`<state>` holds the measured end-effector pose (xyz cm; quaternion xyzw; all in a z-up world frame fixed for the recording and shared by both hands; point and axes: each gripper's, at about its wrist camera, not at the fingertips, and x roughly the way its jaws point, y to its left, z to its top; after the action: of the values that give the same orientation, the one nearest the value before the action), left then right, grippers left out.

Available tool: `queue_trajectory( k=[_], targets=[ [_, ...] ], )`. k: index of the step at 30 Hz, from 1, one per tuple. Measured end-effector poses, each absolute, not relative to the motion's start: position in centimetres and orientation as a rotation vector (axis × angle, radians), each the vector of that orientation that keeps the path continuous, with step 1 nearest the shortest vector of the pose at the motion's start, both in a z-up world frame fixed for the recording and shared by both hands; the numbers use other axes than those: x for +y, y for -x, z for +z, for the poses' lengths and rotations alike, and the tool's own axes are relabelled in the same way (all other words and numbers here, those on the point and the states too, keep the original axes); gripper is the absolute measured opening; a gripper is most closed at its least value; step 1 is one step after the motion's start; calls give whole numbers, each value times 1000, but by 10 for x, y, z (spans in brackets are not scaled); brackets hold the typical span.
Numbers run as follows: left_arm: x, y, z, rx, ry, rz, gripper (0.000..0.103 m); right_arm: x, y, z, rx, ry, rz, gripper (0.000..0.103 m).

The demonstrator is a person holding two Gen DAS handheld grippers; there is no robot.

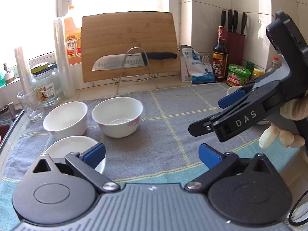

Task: Organize plates and bowls
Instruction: 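Move the right tool toward the white pink-print bowls, then grip the rim of a white bowl with the right tool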

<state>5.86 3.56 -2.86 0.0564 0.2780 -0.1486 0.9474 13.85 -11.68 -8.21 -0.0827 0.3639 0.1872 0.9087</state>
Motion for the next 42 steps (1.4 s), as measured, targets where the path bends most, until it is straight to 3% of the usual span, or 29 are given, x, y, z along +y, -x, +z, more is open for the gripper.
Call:
queue_trajectory(
  k=[18, 29, 35, 42],
  targets=[
    [124, -58, -70, 605, -127, -126, 100, 12, -169, -95, 741, 238, 732, 101],
    [130, -71, -76, 600, -132, -182, 88, 34, -192, -110, 807, 221, 807, 81],
    [131, -75, -77, 599, -134, -214, 88, 37, -202, -115, 837, 196, 830, 74],
    [133, -76, -77, 606, -138, -229, 89, 37, -207, -113, 858, 175, 850, 72]
  ],
)
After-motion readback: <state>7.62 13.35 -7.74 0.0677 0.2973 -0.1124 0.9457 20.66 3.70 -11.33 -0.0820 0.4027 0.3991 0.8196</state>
